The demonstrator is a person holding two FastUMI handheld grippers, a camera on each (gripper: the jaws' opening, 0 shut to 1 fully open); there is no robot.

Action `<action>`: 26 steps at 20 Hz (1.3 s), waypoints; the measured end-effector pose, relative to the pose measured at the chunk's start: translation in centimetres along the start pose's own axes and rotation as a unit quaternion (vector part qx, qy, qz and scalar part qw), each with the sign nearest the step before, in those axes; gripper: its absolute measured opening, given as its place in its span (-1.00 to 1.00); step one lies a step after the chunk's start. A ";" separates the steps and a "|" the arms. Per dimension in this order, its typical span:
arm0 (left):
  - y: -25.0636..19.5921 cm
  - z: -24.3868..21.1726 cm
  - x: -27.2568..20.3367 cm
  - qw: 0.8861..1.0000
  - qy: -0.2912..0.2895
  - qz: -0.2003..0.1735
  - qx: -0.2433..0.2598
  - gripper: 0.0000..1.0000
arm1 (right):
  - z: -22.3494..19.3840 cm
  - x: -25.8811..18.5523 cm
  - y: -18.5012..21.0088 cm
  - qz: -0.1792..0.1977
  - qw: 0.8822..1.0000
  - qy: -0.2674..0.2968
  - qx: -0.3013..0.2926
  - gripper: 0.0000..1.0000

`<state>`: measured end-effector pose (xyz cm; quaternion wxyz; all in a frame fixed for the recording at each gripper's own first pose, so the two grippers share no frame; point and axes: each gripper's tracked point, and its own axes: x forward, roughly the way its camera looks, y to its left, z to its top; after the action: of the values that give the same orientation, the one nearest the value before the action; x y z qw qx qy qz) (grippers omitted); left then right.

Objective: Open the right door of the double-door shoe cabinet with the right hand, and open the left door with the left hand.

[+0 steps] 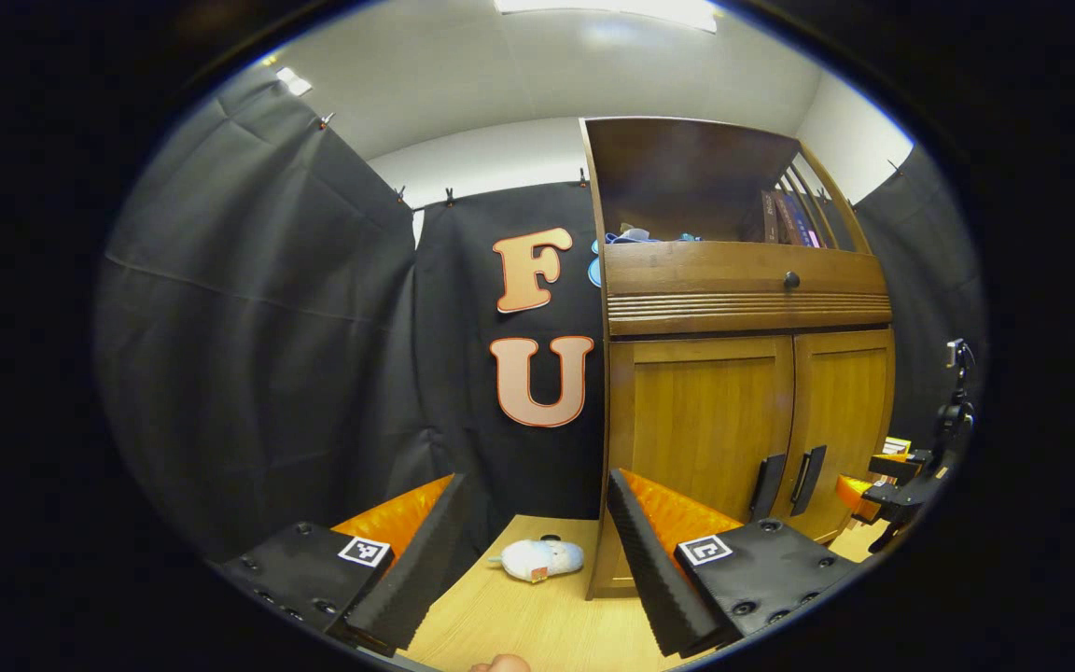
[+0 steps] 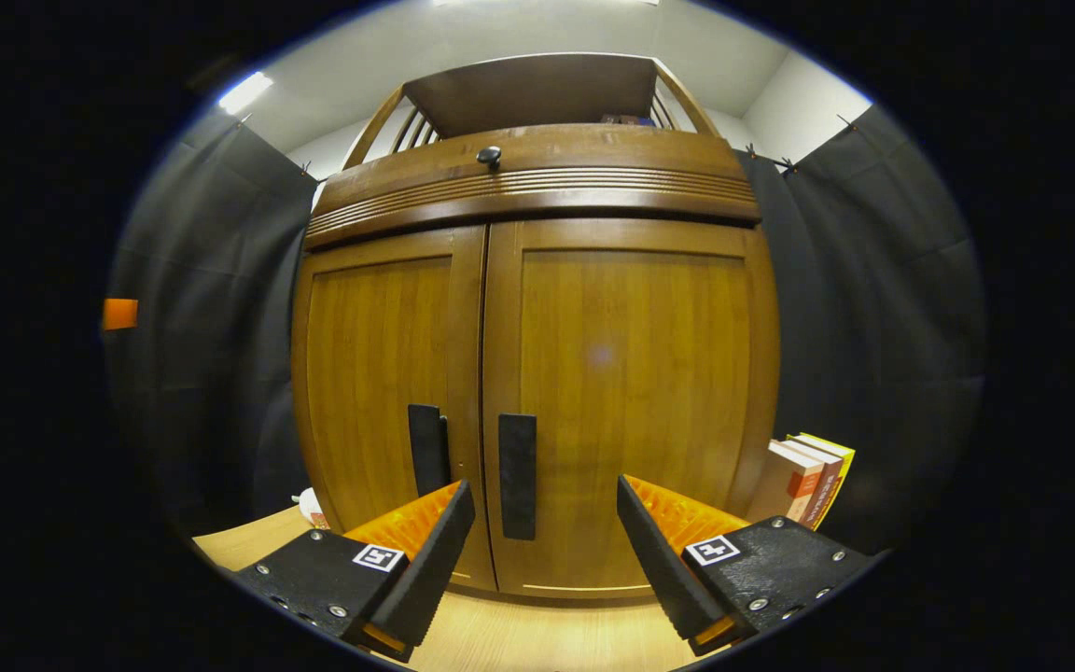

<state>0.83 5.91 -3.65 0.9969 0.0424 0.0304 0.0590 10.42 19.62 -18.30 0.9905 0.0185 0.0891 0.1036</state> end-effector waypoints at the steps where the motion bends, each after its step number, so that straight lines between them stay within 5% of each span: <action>1: 0.2 0.0 0.1 1.000 -0.001 0.001 0.001 0.97 | -0.4 0.8 0.4 0.003 1.000 0.003 0.001 0.99; 5: 0.7 -0.4 0.3 1.000 -0.001 0.003 0.007 0.93 | -1.8 3.7 1.1 0.001 1.000 0.013 0.001 0.75; 6: 0.8 -0.6 0.3 1.000 0.001 0.003 0.008 0.97 | -2.1 4.5 1.2 0.000 1.000 0.017 0.003 0.83; 8: 1.1 -0.8 0.5 1.000 0.003 0.005 0.008 0.97 | -2.6 5.9 1.4 -0.002 1.000 0.021 0.012 0.49; 15: 2.0 -1.7 0.7 1.000 0.008 0.010 0.009 0.92 | -3.6 8.9 0.8 -0.015 0.999 0.032 0.031 0.25; 16: 2.2 -1.7 0.8 1.000 0.008 0.011 0.009 0.93 | -3.7 9.1 0.8 -0.015 0.999 0.032 0.031 -0.03; 18: 2.3 -1.9 0.8 1.000 0.011 0.012 0.007 0.99 | -3.9 9.4 1.1 -0.009 0.999 0.037 0.035 0.04; 20: 2.4 -2.1 0.6 1.000 0.012 0.012 0.004 0.89 | -3.7 9.4 1.3 -0.009 0.999 0.037 0.035 -0.36; 22: 2.6 -2.4 0.5 1.000 0.013 0.013 0.000 0.87 | -3.8 9.1 1.2 -0.007 0.999 0.040 0.031 -0.23; 25: 3.1 -3.0 0.2 1.000 0.020 0.016 -0.005 0.93 | -3.9 7.6 1.2 0.000 0.999 0.042 0.033 -0.51; 26: 3.5 -3.1 0.1 1.000 0.021 0.020 -0.007 0.87 | -3.8 7.0 1.2 0.002 0.999 0.042 0.032 -0.42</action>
<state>0.38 9.60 -6.41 0.9949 0.0349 0.0502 0.0800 16.26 22.32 -23.23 0.9844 0.0459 0.1341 0.1037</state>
